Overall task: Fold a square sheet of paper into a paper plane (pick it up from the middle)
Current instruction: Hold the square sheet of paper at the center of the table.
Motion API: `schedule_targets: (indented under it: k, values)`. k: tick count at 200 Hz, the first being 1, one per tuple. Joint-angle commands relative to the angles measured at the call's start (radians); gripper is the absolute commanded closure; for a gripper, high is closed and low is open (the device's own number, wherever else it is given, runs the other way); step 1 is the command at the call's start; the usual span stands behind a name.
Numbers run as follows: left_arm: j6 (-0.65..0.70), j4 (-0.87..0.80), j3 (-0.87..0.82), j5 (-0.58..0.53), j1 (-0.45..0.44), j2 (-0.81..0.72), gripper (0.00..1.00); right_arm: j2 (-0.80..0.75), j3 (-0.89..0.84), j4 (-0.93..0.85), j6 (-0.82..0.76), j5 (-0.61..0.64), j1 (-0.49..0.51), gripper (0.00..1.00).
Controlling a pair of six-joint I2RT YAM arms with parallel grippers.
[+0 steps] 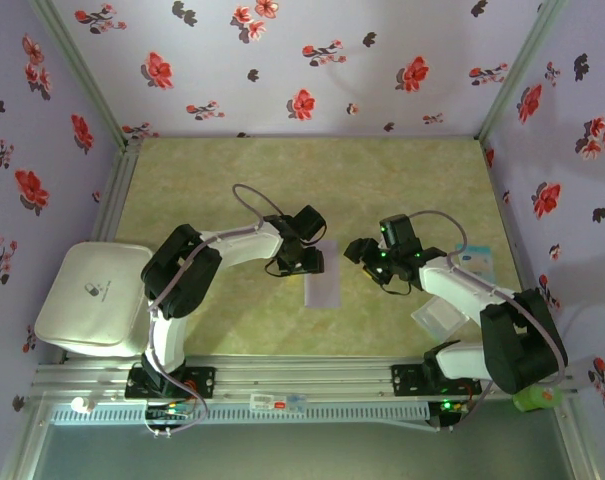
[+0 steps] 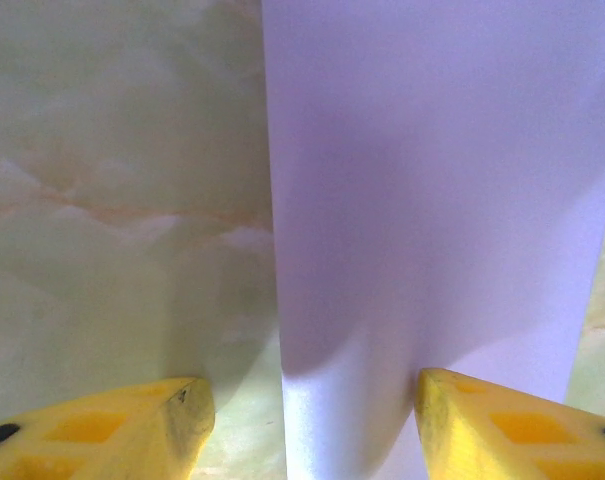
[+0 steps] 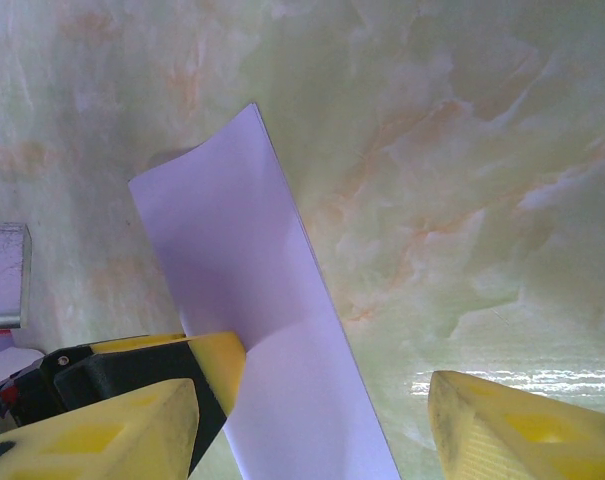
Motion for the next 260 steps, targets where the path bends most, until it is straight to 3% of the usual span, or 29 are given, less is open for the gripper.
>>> schedule_targets:
  k: [1,75,112,177,260]
  values:
    - [0.022,0.067,-0.051,-0.035,-0.004,0.141,0.40,0.017,0.002,0.006,-0.016,-0.014,0.009,0.38]
    - [0.025,0.069,-0.054,-0.033,-0.005,0.143,0.40,0.098,-0.008,0.092,-0.015,-0.073,0.026,0.73]
    - [0.016,0.071,-0.055,-0.032,-0.004,0.141,0.39,0.099,-0.010,0.085,-0.017,-0.047,0.029,0.75]
    - [0.008,0.072,-0.058,-0.033,-0.004,0.140,0.39,0.130,-0.008,0.109,-0.028,-0.071,0.036,0.90]
    - [-0.009,0.075,-0.061,-0.035,-0.006,0.149,0.39,0.161,0.014,0.112,-0.029,-0.079,0.053,0.90]
